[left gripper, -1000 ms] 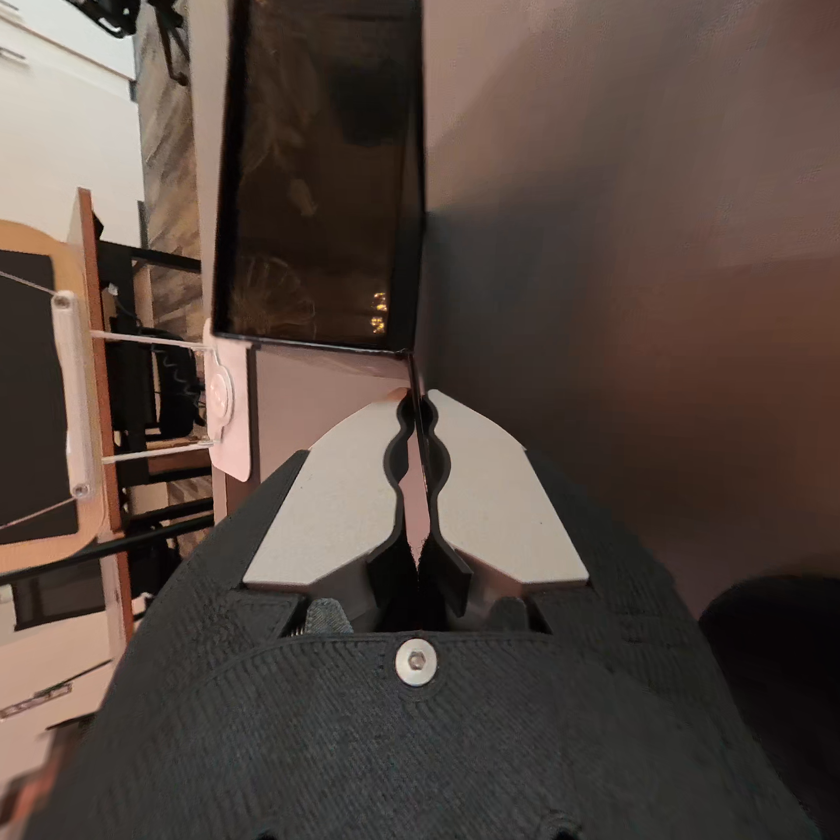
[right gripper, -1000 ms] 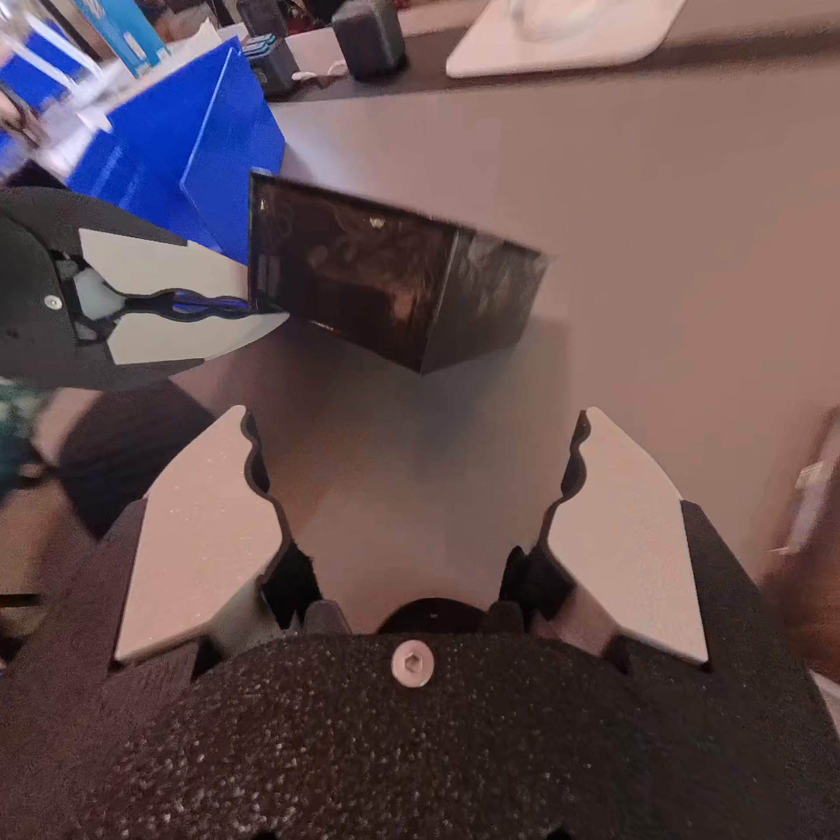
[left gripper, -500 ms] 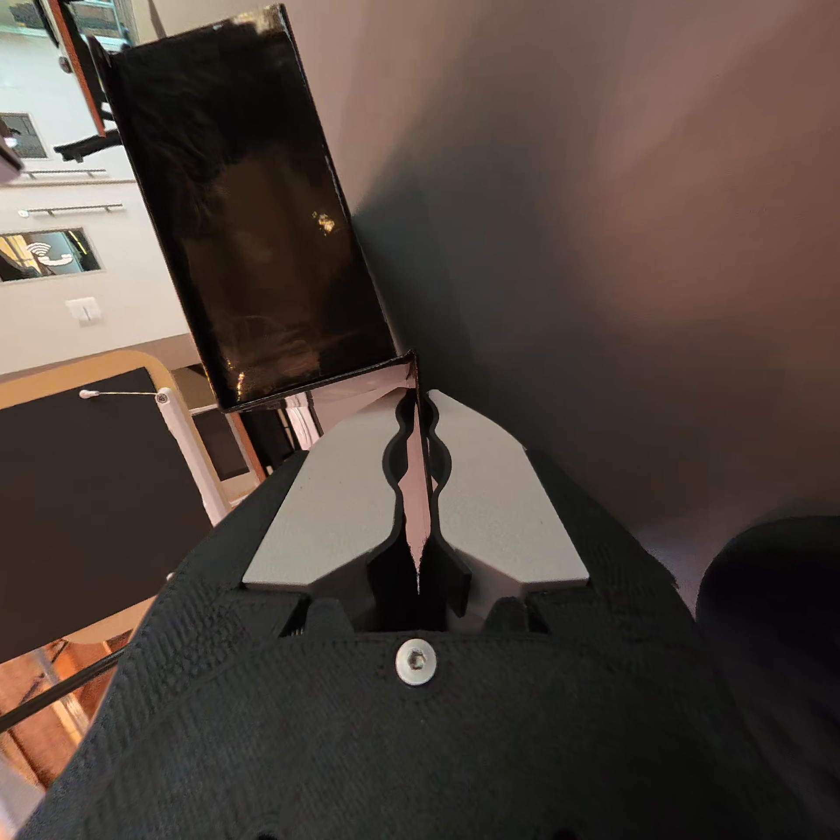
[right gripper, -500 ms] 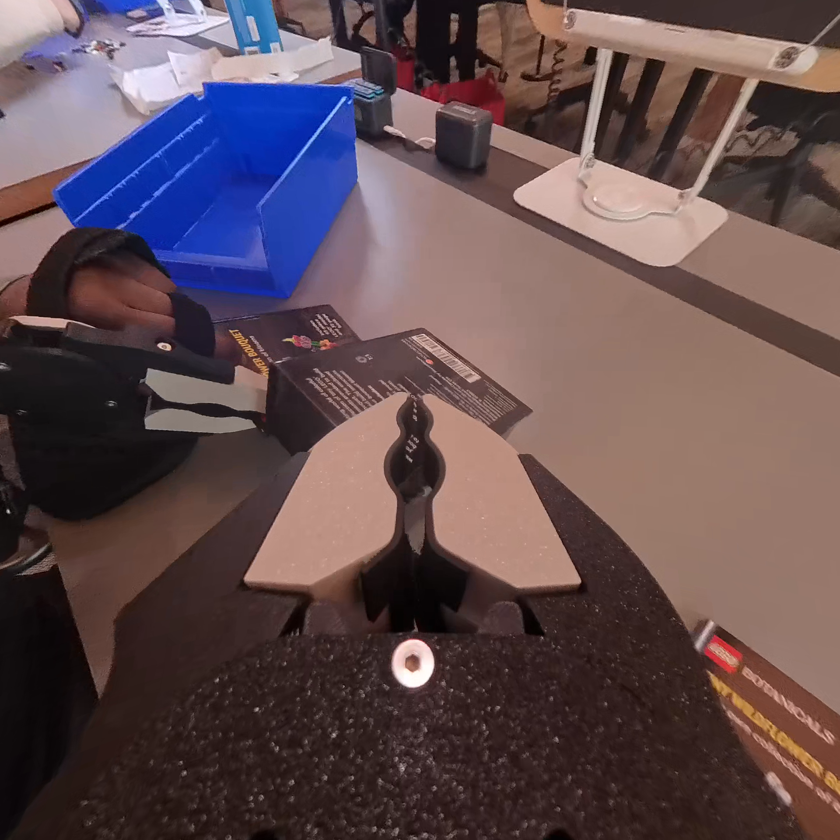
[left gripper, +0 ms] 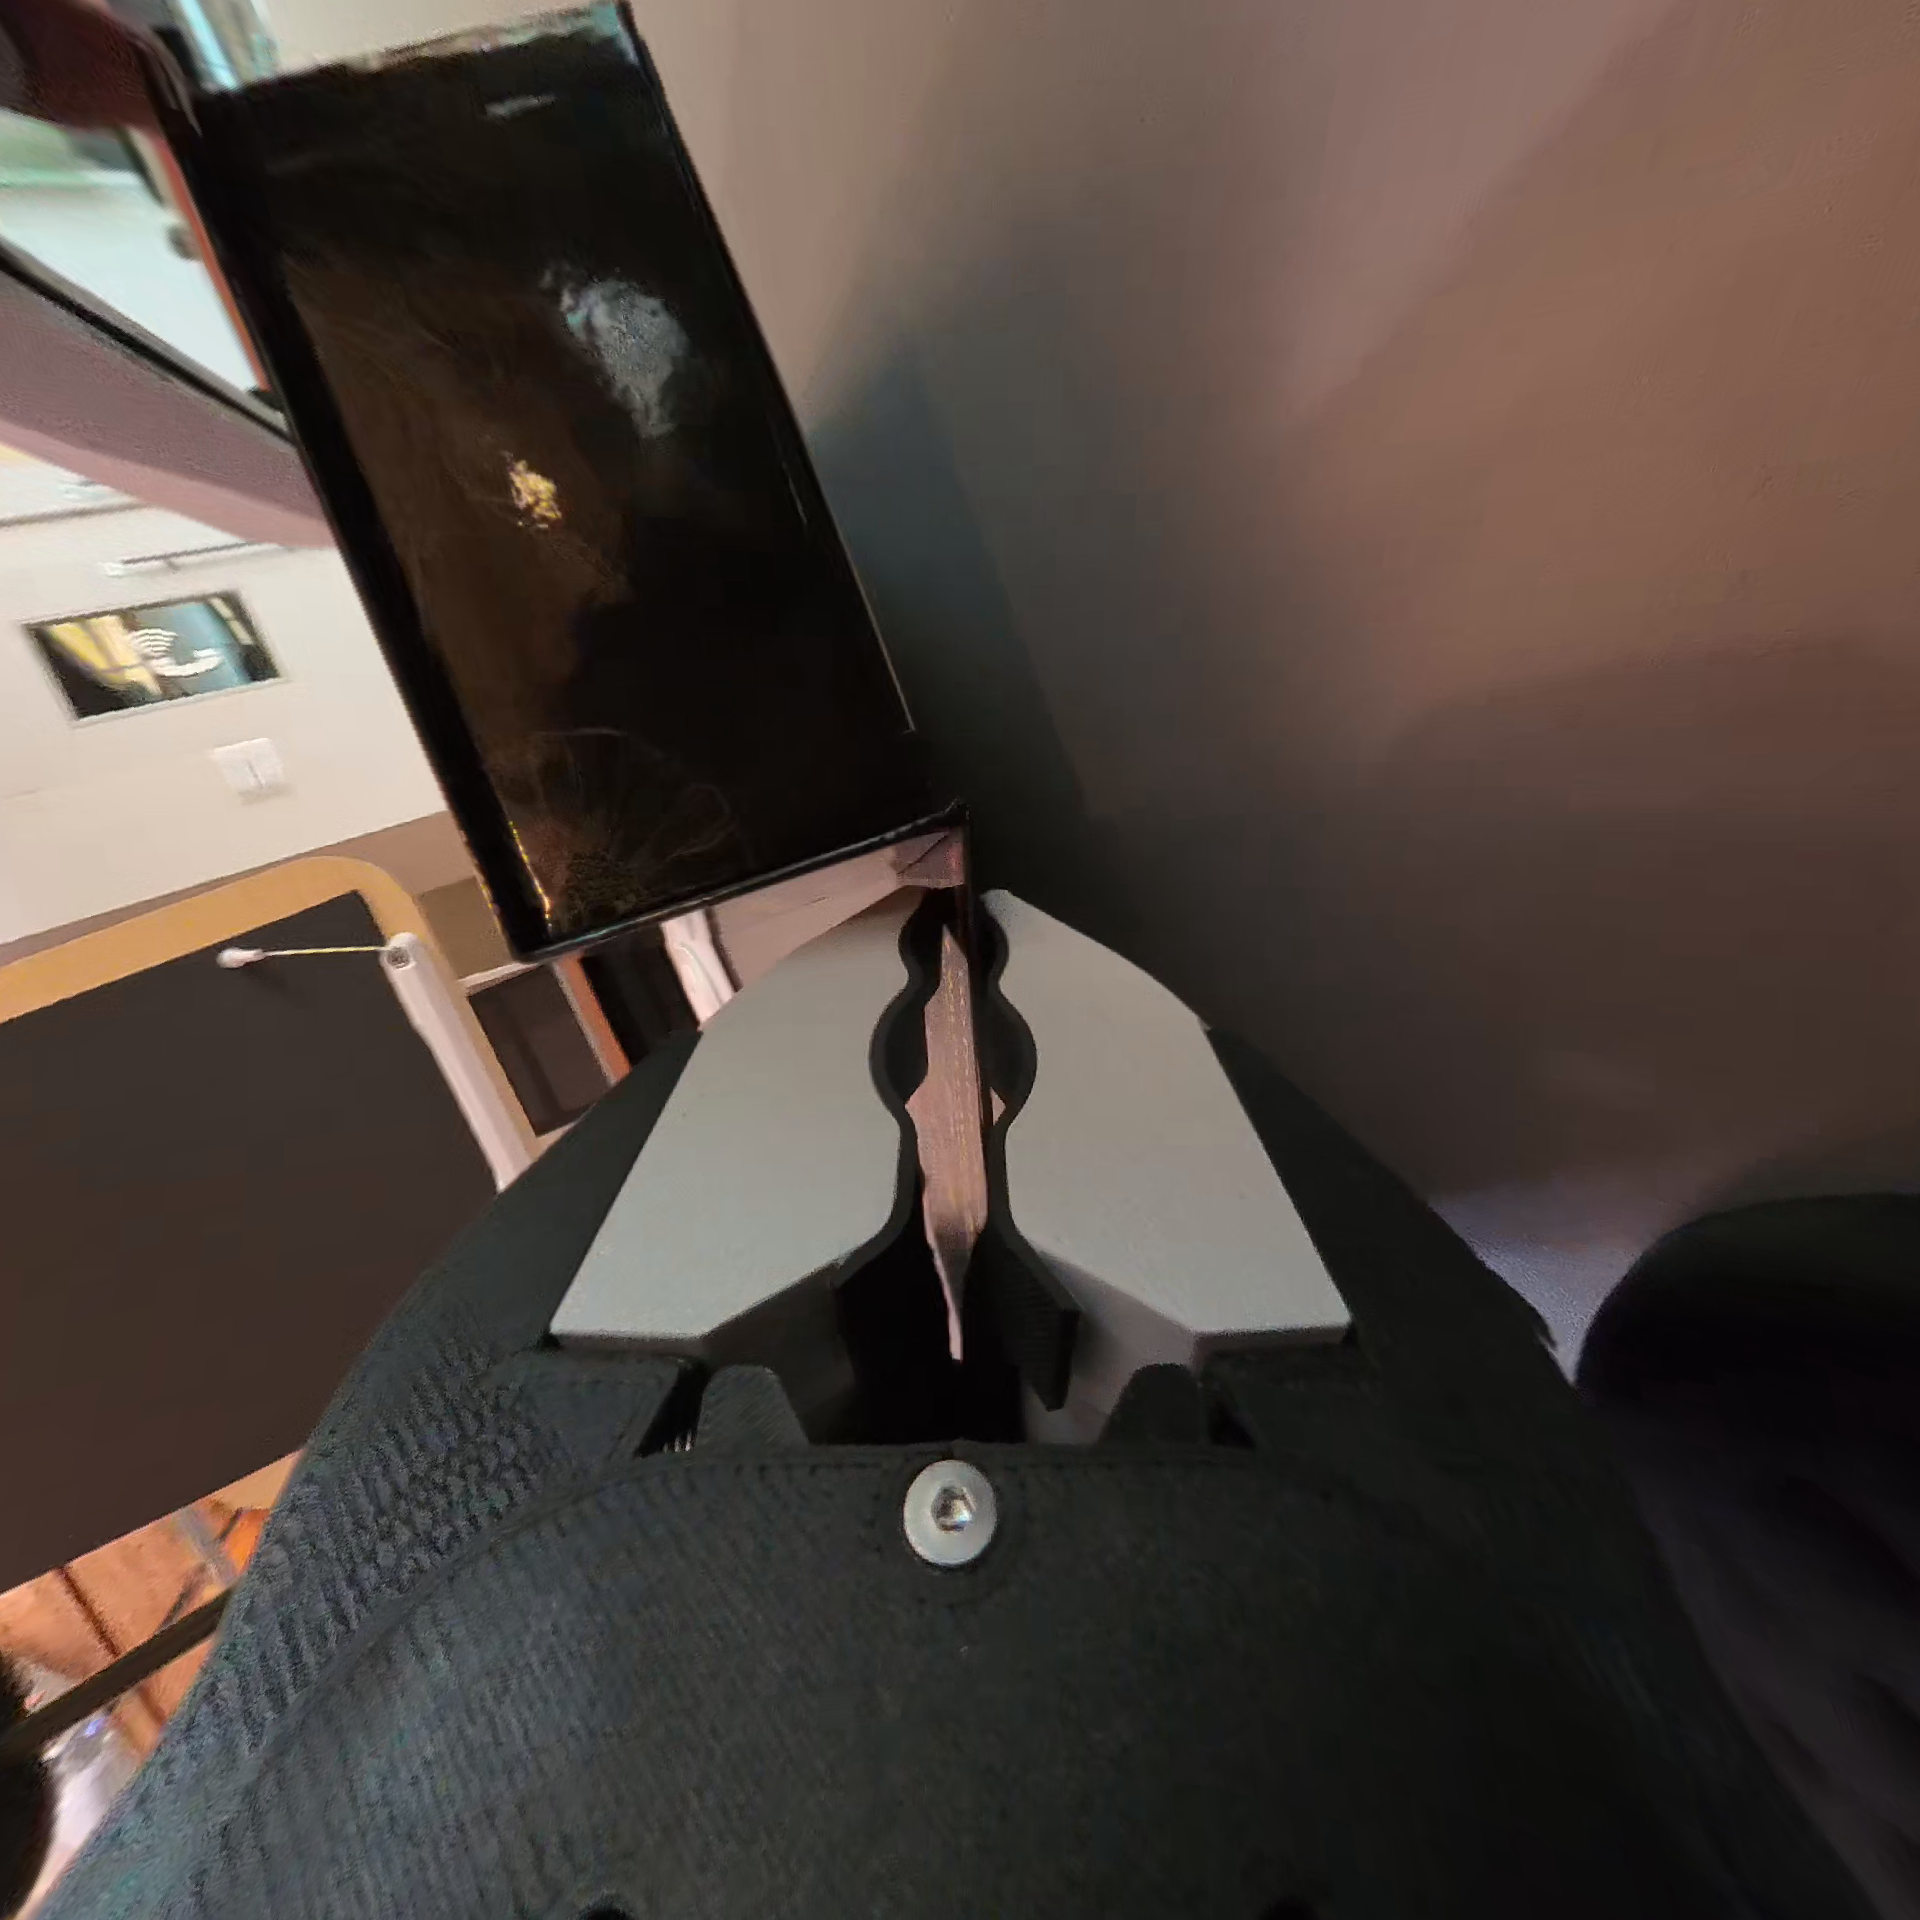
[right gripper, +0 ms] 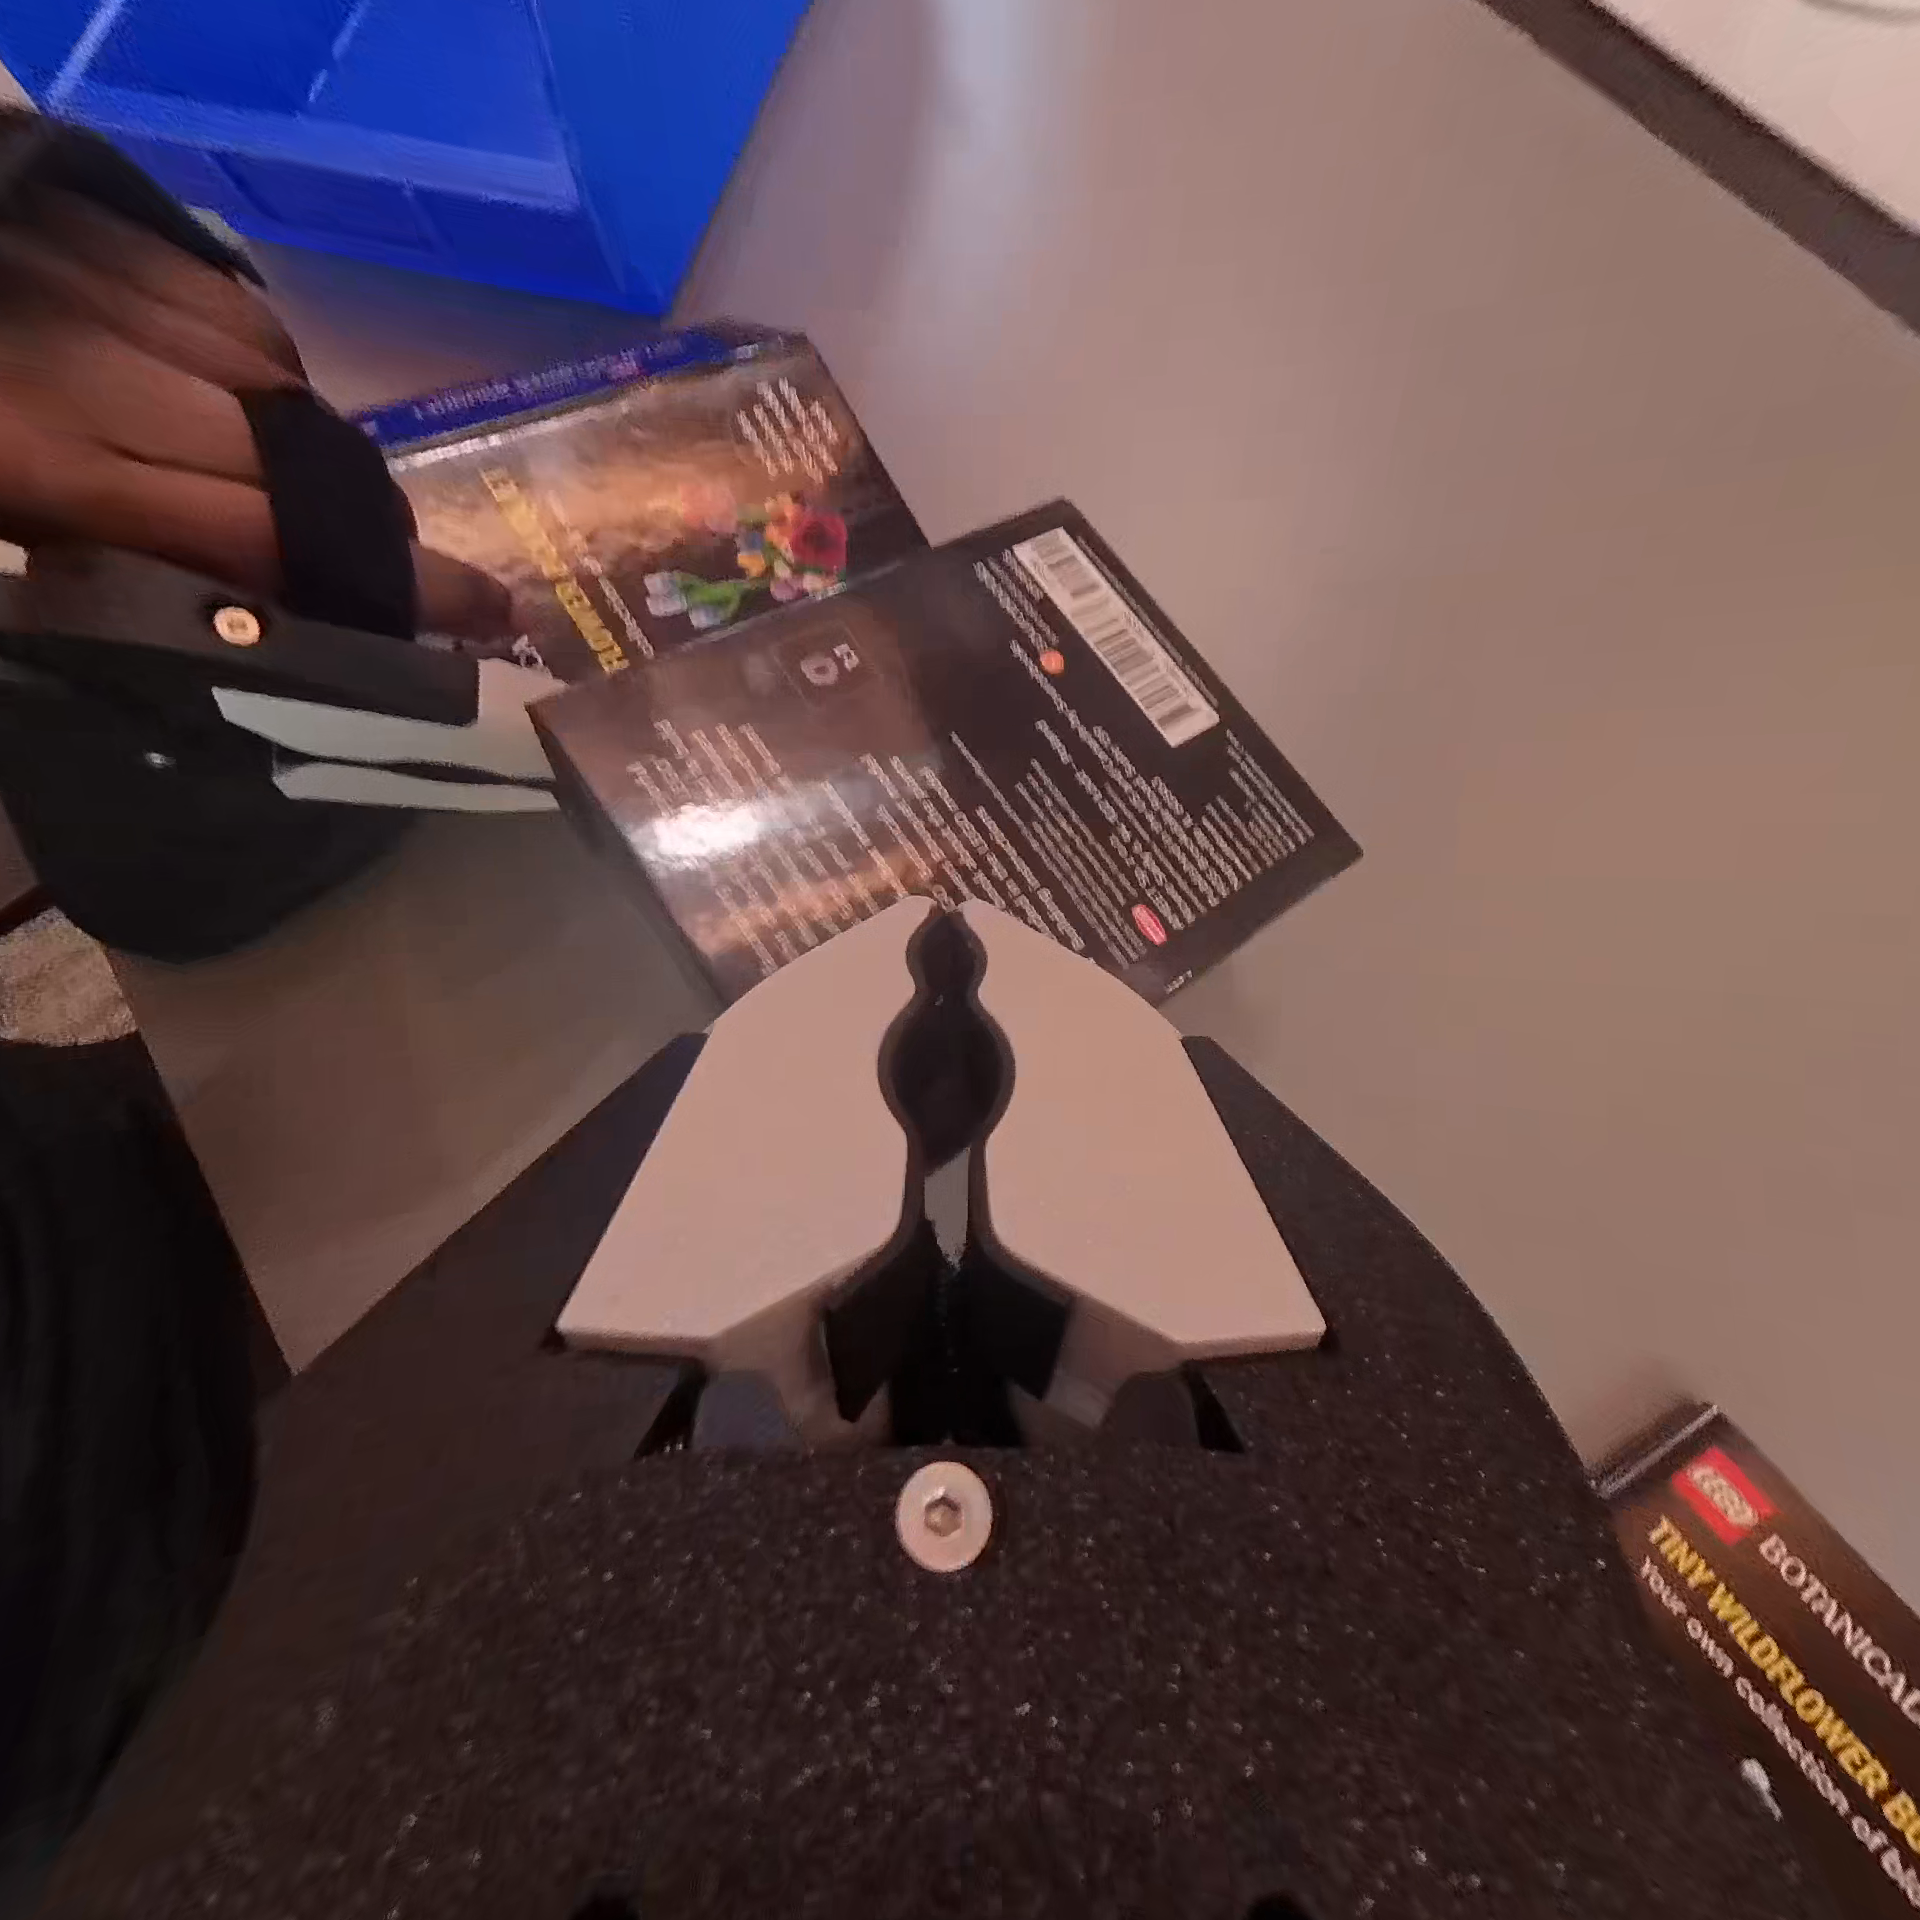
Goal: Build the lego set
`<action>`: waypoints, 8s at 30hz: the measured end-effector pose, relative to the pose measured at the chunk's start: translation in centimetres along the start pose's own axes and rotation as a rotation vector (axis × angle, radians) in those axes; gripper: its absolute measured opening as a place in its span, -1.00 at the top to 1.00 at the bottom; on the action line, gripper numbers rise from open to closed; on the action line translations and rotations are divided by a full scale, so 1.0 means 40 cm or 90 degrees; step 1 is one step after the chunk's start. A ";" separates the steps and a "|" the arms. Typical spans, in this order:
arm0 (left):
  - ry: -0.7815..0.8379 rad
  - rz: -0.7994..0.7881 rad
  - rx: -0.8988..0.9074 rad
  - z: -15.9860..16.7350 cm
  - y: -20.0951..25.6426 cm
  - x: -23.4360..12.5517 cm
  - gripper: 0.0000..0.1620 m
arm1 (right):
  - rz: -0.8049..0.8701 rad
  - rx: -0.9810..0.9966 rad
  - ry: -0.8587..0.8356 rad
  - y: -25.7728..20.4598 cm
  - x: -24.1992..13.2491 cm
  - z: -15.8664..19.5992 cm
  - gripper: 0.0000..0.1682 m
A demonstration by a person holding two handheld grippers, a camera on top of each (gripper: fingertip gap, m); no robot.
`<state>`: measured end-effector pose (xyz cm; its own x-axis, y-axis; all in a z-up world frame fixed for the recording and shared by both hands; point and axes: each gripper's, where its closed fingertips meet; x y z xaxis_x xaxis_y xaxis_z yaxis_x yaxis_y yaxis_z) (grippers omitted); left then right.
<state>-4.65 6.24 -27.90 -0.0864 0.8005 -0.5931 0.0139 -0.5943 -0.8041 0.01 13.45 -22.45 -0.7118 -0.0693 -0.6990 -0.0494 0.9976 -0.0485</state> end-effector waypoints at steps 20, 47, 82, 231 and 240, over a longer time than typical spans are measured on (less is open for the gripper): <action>0.030 0.021 -0.083 -0.006 -0.009 -0.006 0.92 | 0.031 -0.046 0.169 0.029 -0.030 -0.134 0.99; 0.051 0.031 -0.140 0.012 -0.017 -0.017 0.93 | 0.038 -0.023 0.141 0.057 -0.021 -0.123 0.97; 0.085 0.195 -0.383 0.052 -0.139 -0.003 0.95 | 0.573 -0.629 0.100 -0.055 0.002 -0.073 0.91; -0.107 0.053 0.224 -0.059 0.001 -0.003 0.95 | -0.056 0.022 0.155 0.007 -0.062 0.097 0.42; -0.131 0.016 0.132 -0.035 0.005 0.004 0.95 | 0.023 -0.140 0.139 0.013 -0.057 0.021 0.45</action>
<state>-3.25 6.37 -28.23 -0.2897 0.7654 -0.5747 -0.1838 -0.6338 -0.7514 2.20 14.11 -21.49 -0.8483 -0.0558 -0.5265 -0.1550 0.9770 0.1463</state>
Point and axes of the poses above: each gripper's, where its closed fingertips meet, x out along the fingers, z out of its underside, y = z × x across the jaws, and after that the axes turned 4 degrees about -x, right-handed
